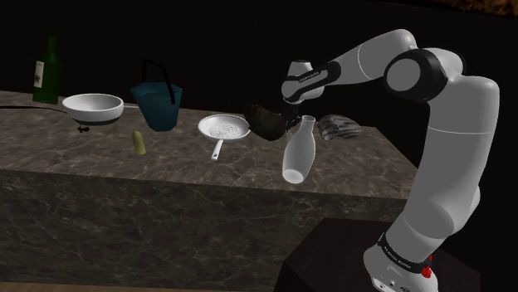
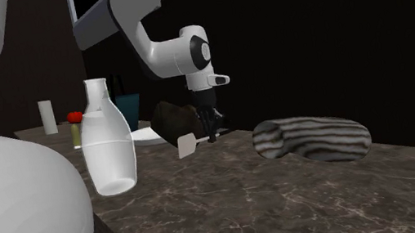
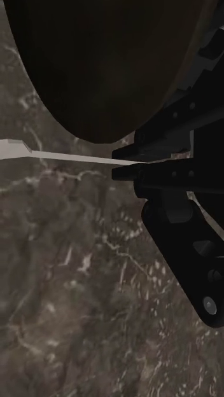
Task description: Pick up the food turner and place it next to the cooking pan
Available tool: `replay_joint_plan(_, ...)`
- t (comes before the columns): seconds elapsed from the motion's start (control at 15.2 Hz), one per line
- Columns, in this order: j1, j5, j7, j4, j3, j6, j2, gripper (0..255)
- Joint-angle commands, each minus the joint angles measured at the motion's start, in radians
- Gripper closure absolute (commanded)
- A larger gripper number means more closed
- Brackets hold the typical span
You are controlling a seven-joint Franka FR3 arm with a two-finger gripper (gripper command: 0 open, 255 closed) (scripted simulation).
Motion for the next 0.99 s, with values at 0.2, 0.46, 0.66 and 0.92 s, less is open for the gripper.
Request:
replay_joint_plan(0.2, 0.003, 0.000, 0.002, 0.000, 0.002, -0.001, 0.005, 0)
replay_joint_plan(0.46, 0.002, -0.001, 0.001, 0.007, 0.001, -0.029, -0.016, 0)
replay_joint_plan(0.66, 0.005, -0.005, 0.003, 0.042, 0.000, -0.108, -0.059, 0)
replay_joint_plan(0.92, 0.005, -0.005, 0.003, 0.042, 0.000, -0.108, -0.059, 0)
